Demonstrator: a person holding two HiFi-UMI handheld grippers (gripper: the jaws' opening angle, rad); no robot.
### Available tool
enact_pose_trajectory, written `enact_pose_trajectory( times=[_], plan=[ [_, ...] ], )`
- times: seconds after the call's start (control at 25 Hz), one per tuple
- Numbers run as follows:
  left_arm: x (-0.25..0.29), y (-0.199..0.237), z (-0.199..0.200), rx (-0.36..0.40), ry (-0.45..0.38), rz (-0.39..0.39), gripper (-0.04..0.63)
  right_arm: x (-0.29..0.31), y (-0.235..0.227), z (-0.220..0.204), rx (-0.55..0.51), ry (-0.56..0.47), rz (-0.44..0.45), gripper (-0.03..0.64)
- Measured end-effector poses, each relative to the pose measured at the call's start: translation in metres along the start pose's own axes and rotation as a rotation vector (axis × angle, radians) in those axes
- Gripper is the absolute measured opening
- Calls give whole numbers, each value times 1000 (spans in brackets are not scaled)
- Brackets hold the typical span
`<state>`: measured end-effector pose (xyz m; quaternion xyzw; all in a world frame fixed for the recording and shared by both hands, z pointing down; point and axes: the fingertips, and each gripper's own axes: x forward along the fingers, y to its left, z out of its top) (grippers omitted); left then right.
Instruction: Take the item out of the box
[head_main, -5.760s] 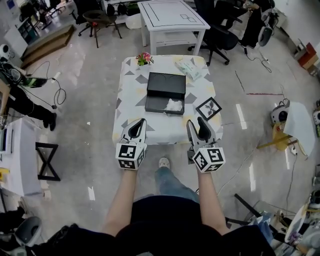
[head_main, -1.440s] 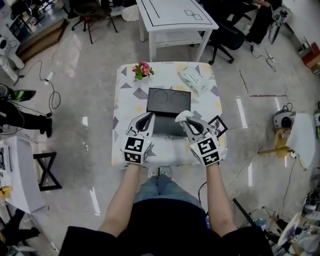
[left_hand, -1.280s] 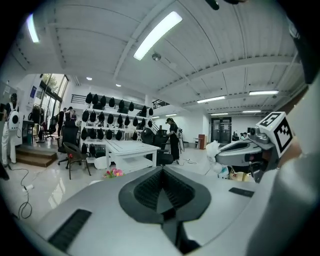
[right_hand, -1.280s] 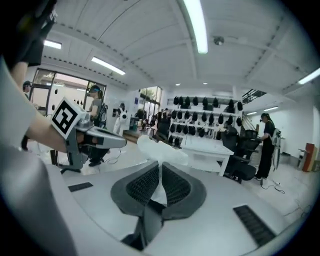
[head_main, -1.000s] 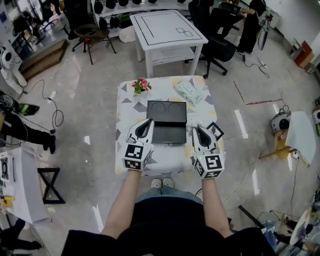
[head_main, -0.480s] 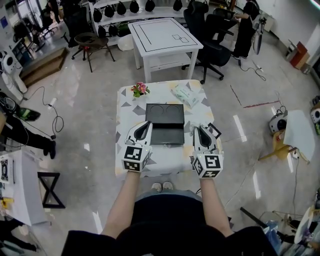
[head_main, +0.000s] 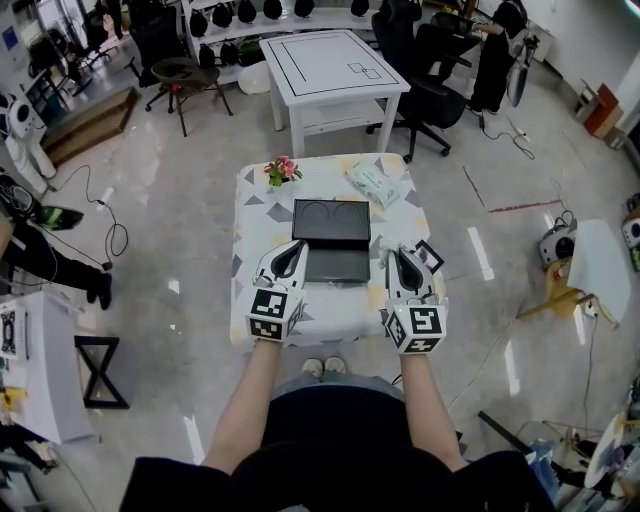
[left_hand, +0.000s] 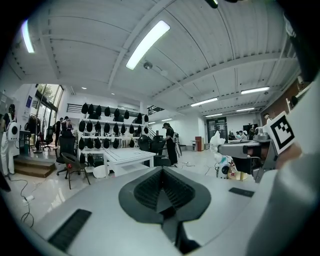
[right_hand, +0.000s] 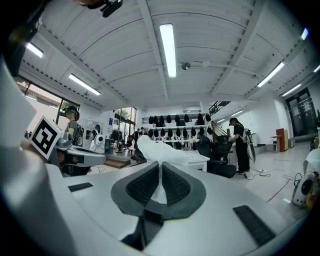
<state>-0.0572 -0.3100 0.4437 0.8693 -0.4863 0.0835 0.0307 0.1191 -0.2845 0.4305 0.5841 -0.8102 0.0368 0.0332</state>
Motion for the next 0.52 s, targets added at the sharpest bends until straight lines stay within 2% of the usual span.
enact_pose_trajectory(
  times=[0.52],
  plan=[
    [2,2,-4,-7,8,-5,20,4,0,-2,-3,13,-4,21]
  ],
)
